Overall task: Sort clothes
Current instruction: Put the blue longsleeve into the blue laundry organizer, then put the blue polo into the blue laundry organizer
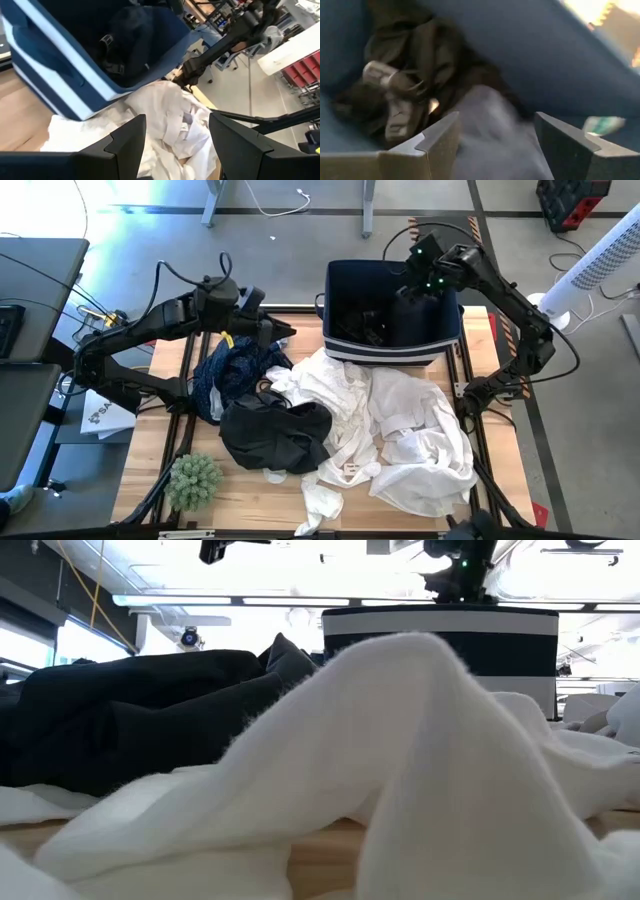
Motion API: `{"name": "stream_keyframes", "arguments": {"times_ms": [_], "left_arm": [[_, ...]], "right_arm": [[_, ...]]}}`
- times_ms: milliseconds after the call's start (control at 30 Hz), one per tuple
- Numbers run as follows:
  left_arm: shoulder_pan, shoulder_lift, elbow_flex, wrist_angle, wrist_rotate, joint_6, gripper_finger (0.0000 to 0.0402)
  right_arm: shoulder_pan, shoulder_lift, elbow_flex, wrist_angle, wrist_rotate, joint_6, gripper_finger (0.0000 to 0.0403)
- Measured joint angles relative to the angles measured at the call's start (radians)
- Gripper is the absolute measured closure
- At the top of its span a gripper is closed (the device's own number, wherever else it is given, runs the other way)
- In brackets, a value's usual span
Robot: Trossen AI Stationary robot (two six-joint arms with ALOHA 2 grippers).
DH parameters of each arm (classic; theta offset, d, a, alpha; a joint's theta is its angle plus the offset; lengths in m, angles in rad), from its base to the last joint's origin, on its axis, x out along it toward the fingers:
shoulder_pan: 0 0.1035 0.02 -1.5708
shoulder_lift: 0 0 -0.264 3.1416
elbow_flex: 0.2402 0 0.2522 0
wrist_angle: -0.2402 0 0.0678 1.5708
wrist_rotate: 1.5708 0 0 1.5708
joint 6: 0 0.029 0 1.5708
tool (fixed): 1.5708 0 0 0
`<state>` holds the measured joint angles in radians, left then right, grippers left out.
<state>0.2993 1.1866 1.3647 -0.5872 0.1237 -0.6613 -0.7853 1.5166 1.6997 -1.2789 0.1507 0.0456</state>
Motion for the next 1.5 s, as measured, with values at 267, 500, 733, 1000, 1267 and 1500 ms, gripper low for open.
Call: {"name": "stream_keyframes", "arguments": {"times_ms": [267,500,733,1000,1267,1500], "left_arm": [[0.0,0.0,0.0,-0.228,-0.142,-0.097,0.0188],[0.0,0.004,0.0,-0.592,-0.283,-0.338,0.0188],[0.041,0.057,-0.017,-0.917,-0.34,-0.454,0.0186],[0.129,0.072,-0.296,-0.777,-0.189,-0.351,0.0145],[0.205,0.071,-0.568,-0.571,-0.256,-0.328,0.0115],[0.233,0.115,-0.79,-0.224,-0.106,-0.307,0.014]], "right_arm": [[0.0,0.002,-0.309,0.18,-0.132,-0.017,0.0149],[0.0,0.002,-0.518,0.282,-0.136,0.048,0.0152],[0.048,-0.131,-0.431,0.282,-0.187,0.113,0.0166],[0.142,-0.314,-0.362,0.443,-0.186,0.22,0.0167],[0.219,-0.369,-0.362,0.449,-0.186,0.292,0.0167],[0.31,-0.364,-0.363,0.452,-0.186,0.298,0.0167]]}}
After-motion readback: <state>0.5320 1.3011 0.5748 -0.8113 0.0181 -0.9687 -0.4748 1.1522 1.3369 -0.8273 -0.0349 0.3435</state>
